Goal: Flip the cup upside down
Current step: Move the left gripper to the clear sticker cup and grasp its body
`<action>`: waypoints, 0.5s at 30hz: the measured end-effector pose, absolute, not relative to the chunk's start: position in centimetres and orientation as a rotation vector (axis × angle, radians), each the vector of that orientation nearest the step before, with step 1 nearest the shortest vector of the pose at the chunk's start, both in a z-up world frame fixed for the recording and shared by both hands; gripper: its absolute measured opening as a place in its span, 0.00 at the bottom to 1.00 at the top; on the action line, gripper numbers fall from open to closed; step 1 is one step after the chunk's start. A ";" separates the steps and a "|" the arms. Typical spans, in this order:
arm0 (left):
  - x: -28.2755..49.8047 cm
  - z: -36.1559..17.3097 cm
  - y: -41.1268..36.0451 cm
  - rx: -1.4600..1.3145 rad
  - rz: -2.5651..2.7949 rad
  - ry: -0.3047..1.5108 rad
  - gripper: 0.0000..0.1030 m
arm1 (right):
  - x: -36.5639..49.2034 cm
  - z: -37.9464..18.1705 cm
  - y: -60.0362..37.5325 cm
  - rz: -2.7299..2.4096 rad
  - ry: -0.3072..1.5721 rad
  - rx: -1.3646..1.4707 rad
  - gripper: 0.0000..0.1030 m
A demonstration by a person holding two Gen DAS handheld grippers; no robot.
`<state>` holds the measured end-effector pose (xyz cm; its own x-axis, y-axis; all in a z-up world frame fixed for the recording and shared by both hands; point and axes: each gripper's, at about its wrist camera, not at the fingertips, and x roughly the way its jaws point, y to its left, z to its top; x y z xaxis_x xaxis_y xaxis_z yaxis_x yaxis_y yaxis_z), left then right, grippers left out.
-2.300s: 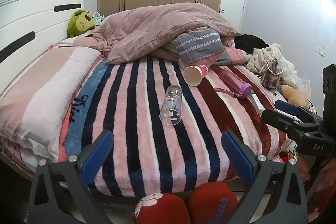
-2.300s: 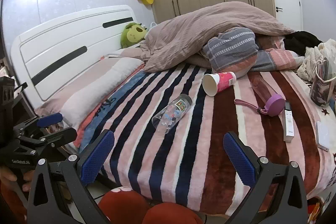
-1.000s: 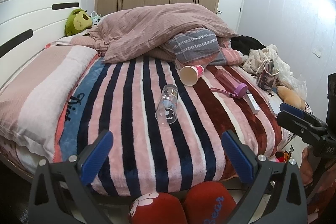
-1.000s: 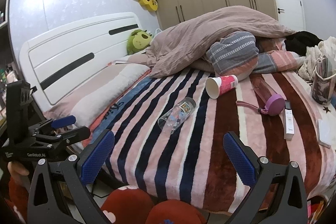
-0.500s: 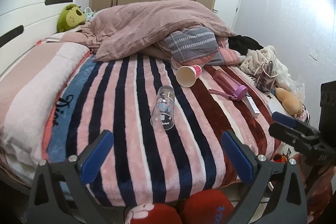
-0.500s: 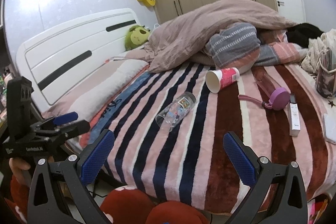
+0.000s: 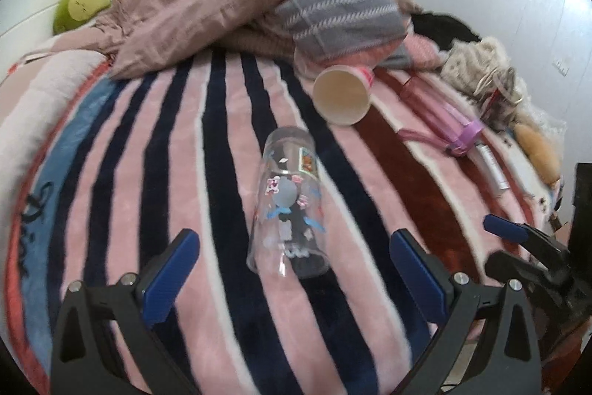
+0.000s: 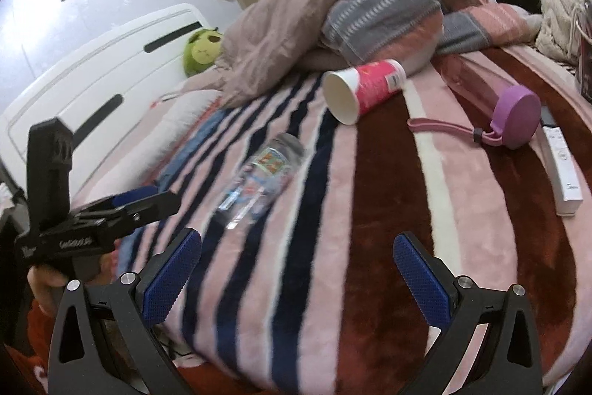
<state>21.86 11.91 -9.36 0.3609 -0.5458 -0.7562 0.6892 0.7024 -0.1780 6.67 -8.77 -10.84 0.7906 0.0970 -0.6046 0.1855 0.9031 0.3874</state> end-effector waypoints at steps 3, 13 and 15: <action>23.2 -11.3 10.3 0.197 -0.806 0.921 0.99 | 7.7 -12.8 -9.0 -0.028 0.680 0.453 1.00; 25.6 -15.6 7.0 0.265 -0.769 0.950 0.79 | 9.0 -16.1 -9.3 0.007 0.683 0.478 1.00; 25.5 -15.7 7.0 0.271 -0.770 0.935 0.72 | 8.8 -16.1 -9.4 0.014 0.671 0.494 1.00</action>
<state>25.53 7.01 -15.66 0.3560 -0.4757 -0.8043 0.6978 0.7078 -0.1098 8.80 -9.42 -16.08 0.7876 0.1691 -0.5925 0.1438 0.8846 0.4436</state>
